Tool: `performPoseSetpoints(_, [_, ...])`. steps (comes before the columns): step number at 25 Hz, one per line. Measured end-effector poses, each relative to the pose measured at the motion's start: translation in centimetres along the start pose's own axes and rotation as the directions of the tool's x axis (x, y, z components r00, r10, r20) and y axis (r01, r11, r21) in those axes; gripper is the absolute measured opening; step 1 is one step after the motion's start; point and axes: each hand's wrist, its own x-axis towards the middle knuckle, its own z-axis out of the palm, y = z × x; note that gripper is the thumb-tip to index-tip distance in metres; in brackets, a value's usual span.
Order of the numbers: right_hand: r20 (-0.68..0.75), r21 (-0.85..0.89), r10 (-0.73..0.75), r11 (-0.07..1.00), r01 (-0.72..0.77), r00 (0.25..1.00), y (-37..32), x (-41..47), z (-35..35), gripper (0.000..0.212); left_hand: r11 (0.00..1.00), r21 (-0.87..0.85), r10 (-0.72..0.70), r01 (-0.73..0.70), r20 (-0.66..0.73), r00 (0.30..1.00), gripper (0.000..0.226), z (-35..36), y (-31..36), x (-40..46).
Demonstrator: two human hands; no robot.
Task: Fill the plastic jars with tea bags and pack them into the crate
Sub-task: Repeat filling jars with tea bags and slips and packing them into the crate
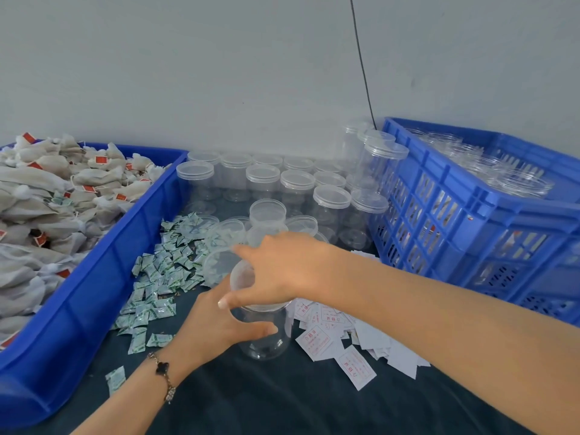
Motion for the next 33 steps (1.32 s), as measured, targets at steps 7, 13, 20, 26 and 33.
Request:
performPoseSetpoints(7, [0.109,0.237,-0.215,0.954,0.185,0.970,1.0,0.2,-1.3,0.074,1.000,-0.004,-0.013,0.013,-0.007,1.000,0.064,0.1,-0.2,-0.1])
performPoseSetpoints(13, [0.004,0.060,-0.067,0.996,0.066,0.998,0.6,0.2,-0.6,0.057,1.000,-0.017,0.010,-0.010,-0.006,1.000,0.065,0.4,-0.2,-0.3])
performPoseSetpoints(20, [0.020,0.222,-0.364,0.910,0.351,0.931,1.3,0.3,-3.1,0.049,0.999,-0.051,-0.016,0.015,-0.011,1.000,0.070,0.4,-0.8,-0.2])
performPoseSetpoints(26, [-0.262,0.381,-0.043,0.913,0.144,0.964,4.0,1.0,-3.3,0.072,0.993,-0.110,-0.031,0.031,-0.005,0.999,0.085,0.7,-1.3,-0.2])
performPoseSetpoints(33, [-0.145,0.643,0.341,0.746,-0.173,0.929,6.2,2.3,1.5,0.088,0.993,-0.115,-0.025,0.023,-0.012,1.000,0.091,0.7,-1.8,-0.3])
